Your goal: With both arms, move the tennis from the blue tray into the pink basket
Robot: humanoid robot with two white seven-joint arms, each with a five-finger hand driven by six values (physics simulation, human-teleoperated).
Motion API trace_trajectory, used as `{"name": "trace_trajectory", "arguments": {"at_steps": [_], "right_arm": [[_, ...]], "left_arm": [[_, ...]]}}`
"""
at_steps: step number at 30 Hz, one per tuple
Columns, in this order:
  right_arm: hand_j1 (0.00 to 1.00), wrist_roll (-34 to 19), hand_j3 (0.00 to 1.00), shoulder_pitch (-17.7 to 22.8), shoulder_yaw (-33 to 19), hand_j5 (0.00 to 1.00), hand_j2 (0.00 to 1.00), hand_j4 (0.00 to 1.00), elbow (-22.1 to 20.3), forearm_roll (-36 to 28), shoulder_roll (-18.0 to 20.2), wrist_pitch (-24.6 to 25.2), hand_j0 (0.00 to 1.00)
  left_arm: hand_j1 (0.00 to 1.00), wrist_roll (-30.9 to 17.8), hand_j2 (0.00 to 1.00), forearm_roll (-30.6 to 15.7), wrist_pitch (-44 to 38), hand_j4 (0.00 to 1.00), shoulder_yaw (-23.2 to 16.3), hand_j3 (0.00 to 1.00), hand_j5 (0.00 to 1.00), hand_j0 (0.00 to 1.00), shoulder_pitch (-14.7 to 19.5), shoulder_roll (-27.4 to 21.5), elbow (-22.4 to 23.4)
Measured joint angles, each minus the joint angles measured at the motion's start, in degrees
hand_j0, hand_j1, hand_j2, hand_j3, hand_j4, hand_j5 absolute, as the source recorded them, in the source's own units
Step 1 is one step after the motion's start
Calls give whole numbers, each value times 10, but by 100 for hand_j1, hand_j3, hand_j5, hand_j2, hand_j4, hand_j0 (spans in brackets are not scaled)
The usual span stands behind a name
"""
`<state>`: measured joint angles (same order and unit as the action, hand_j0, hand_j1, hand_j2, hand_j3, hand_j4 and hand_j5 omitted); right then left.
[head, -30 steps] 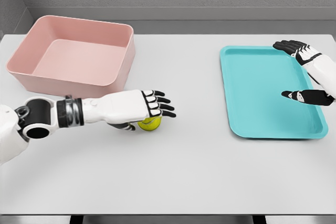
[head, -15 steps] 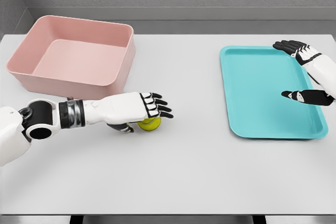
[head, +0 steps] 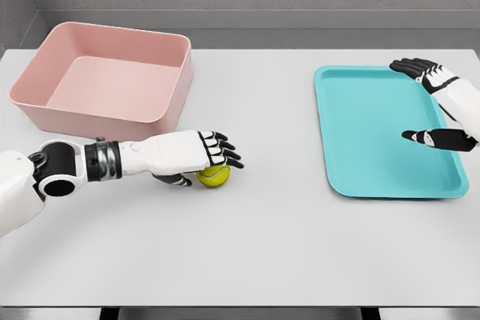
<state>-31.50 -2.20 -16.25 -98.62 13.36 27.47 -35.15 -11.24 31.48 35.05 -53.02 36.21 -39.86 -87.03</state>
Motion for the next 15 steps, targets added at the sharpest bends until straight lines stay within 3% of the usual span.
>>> {"name": "trace_trajectory", "arguments": {"at_steps": [2,9,15], "right_arm": [[100,0,100,1,0,100,100,100,0,0,0,0,100],[100,0,100,1,0,100,100,100,0,0,0,0,100],[100,0,100,1,0,100,100,100,0,0,0,0,100]], "left_arm": [[74,-5,74,0,0,74,0,74,74,74,0,0,1],[61,-29,61,-4,0,61,-4,61,61,61,0,6,0],[60,-38,60,-8,0,60,-7,60,60,60,5,8,0]]}}
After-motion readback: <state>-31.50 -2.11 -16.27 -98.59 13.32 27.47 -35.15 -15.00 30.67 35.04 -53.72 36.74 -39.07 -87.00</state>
